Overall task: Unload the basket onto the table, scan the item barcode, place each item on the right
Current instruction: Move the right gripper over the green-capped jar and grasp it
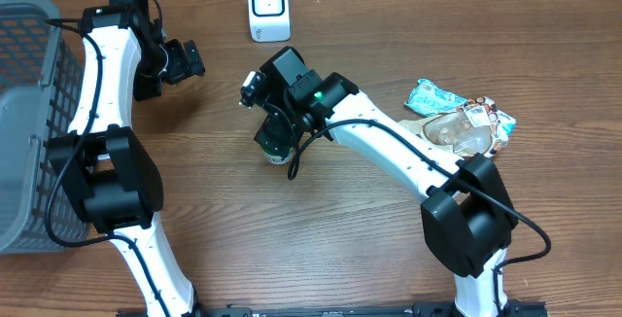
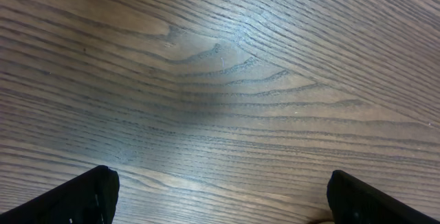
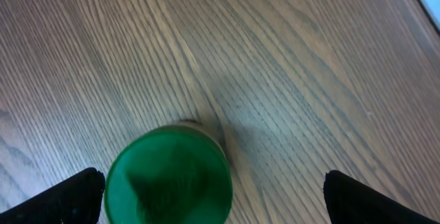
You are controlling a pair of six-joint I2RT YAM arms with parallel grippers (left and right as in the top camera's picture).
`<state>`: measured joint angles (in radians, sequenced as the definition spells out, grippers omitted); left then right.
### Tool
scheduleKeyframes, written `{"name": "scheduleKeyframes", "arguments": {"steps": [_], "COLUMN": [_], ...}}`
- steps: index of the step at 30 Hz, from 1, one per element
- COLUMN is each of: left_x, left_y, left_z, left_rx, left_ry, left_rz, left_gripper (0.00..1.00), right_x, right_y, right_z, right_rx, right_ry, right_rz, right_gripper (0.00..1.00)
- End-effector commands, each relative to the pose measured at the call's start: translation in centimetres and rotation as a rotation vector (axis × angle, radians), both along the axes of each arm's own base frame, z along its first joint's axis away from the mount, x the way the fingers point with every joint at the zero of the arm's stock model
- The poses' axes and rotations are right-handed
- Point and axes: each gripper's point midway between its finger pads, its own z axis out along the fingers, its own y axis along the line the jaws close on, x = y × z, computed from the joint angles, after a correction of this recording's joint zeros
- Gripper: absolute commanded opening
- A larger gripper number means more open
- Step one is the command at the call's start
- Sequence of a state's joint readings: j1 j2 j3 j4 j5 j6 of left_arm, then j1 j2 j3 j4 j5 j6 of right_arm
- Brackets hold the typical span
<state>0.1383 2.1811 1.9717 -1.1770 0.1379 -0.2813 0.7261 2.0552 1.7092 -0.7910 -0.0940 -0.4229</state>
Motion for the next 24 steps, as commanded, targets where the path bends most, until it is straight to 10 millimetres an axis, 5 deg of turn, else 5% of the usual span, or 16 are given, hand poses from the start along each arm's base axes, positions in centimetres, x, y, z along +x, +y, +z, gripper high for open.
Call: {"name": "scheduleKeyframes", "arguments": {"steps": [1, 24], "left_x": [0.4, 0.4], "left_y": [0.2, 0.2], "left_z": [-0.1, -0.1], "left_rx": [0.01, 0.01], "left_ry": [-0.005, -0.005], "left_rz": [0.007, 0.008], "left_gripper": [1.0, 1.0], "right_x": [0.3, -1.8], "right_y": [0.6, 0.7], "right_z": [-0.3, -2.4], "right_rx": [0.017, 0.024], "right_ry": [0.002, 0.141], "right_rz": [0.021, 0.018], "right_gripper": [1.0, 1.0]}}
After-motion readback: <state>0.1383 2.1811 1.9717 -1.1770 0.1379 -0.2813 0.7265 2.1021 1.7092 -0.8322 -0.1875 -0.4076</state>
